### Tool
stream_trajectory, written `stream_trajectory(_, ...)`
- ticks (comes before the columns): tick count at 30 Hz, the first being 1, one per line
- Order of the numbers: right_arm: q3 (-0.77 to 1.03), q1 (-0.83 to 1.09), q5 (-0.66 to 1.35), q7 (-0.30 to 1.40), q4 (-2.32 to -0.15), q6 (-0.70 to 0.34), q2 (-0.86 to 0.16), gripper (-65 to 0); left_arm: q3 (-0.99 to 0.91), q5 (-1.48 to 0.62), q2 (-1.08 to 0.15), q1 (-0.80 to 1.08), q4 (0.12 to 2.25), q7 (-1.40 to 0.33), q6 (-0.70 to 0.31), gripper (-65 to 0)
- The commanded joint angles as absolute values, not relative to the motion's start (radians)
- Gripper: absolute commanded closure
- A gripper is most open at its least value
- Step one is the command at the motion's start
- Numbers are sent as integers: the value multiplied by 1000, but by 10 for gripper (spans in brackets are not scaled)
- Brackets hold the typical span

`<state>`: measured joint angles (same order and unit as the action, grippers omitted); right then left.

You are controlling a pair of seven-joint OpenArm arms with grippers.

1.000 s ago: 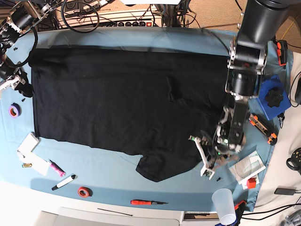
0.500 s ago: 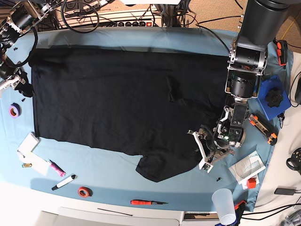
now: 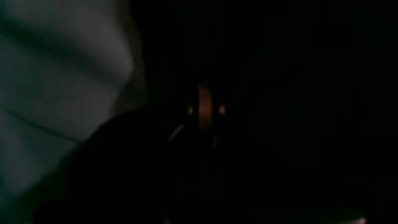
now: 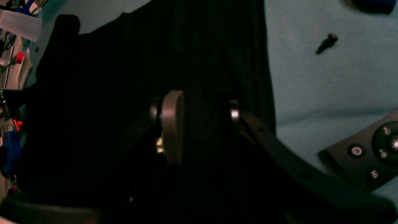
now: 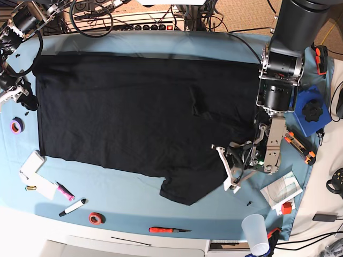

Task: Layout the t-shirt on the table in an organized manner, then fold the t-shirt properly
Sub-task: 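Drag the grasped hem with the left gripper to smooth the shirt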

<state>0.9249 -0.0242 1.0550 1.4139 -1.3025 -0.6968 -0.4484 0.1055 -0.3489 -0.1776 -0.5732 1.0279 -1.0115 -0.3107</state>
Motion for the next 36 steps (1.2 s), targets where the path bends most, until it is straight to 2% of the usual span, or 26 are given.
stream_trajectory(1, 930, -36, 1080, 1396, -1318, -698, -476, -194, 102, -382, -181, -612, 1082, -1030, -315, 0)
stream_trajectory(7, 930, -36, 1080, 1396, -1318, -698, -476, -194, 102, -503, -181, -598, 1299, -1241, -315, 0)
stream_trajectory(13, 930, -36, 1080, 1396, -1318, -698, -476, -194, 102, -492, -205, -489, 1445, -1244, -315, 0)
stream_trajectory(20, 930, -36, 1080, 1396, -1318, -698, -476, -194, 102, -511, -278, -274, 1641, -1248, -315, 0)
stream_trajectory(26, 930, -36, 1080, 1396, -1318, -698, -476, -194, 102, -492, -288, -131, 1773, -1168, -348, 0)
stream_trajectory(27, 930, -36, 1080, 1396, -1318, -698, -476, -194, 102, -480, -288, -131, 1773, -1166, -358, -29)
stream_trajectory(30, 930, -36, 1080, 1396, -1318, -698, -476, -194, 102, -464, -289, -134, 1773, -1145, -356, -265)
stream_trajectory(31, 930, -36, 1080, 1396, -1318, -698, -476, -194, 102, -464, -289, -134, 1773, -1133, -347, -313)
stream_trajectory(32, 930, -36, 1080, 1396, -1318, -698, -476, -194, 102, -465, -288, -137, 1774, -1126, -327, -335)
stream_trajectory(36, 930, -36, 1080, 1396, -1318, -698, -476, -194, 102, -466, -288, -204, 1788, -1116, -308, -337)
